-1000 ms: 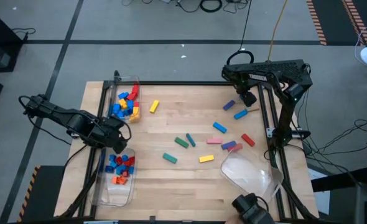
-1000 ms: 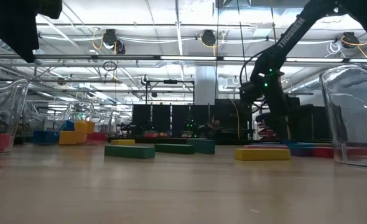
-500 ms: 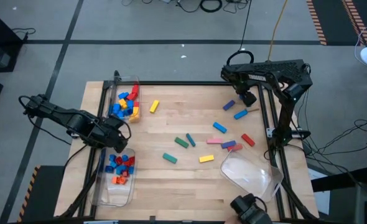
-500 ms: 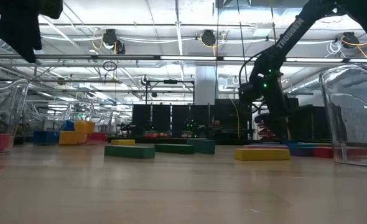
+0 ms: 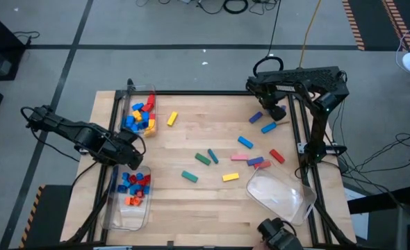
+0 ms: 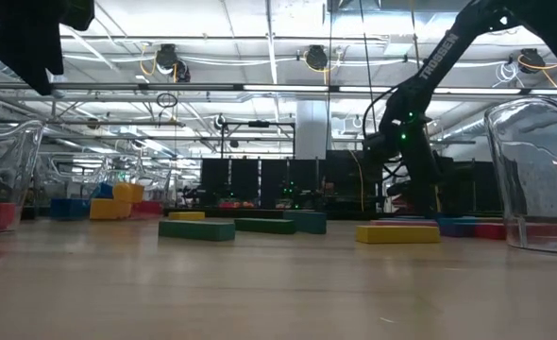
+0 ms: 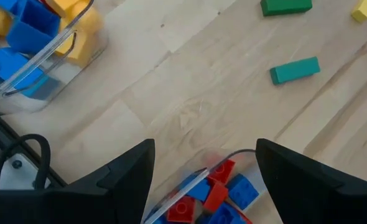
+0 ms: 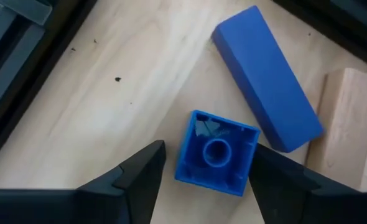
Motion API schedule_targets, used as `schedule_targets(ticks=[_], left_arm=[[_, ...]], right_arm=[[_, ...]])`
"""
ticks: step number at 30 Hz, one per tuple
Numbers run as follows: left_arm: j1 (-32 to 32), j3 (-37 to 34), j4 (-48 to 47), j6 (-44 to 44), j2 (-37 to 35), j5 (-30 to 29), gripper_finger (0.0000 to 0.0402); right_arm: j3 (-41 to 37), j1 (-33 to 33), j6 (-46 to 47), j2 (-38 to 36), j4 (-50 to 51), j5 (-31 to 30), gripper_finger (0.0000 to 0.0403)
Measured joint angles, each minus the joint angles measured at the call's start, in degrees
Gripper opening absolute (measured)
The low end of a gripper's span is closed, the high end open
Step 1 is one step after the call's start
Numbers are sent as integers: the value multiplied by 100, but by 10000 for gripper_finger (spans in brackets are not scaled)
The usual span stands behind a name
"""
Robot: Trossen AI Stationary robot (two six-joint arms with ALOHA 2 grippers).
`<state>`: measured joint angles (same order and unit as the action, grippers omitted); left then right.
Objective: Sort blocks by size
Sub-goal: Put the blue four stud game piece into the bottom left transparent bin
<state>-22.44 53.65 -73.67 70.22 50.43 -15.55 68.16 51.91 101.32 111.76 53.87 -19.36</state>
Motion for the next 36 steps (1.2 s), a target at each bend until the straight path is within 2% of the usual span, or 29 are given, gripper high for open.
schedule_targets(ticks=[5,12,16,19,23,30,33,36], left_arm=[[-2,0,-37,-7,0,-91,280],[-4,0,-37,-28,0,-203,280],[-4,0,-35,-81,0,-432,280],[4,0,11,-451,0,-664,280],[186,0,361,-1505,0,-1008,280],[621,0,1946,-4315,0,-2200,280],[853,0,2909,-5623,15,-2271,280],[1079,0,3690,-6482,83,-2257,280]], right_arm=[[22,119,-175,-14,-52,77,189],[7,-104,-249,-57,-91,-72,117],[0,-372,-502,-298,-518,-79,116],[5,-615,-758,-618,-774,-115,120],[5,-952,-1359,-1115,-1289,-3,126],[13,-1774,-2404,-1843,-2361,1439,121],[14,-2256,-2446,-2100,-2767,1810,123],[13,-2758,-2432,-2306,-3338,2105,123]])
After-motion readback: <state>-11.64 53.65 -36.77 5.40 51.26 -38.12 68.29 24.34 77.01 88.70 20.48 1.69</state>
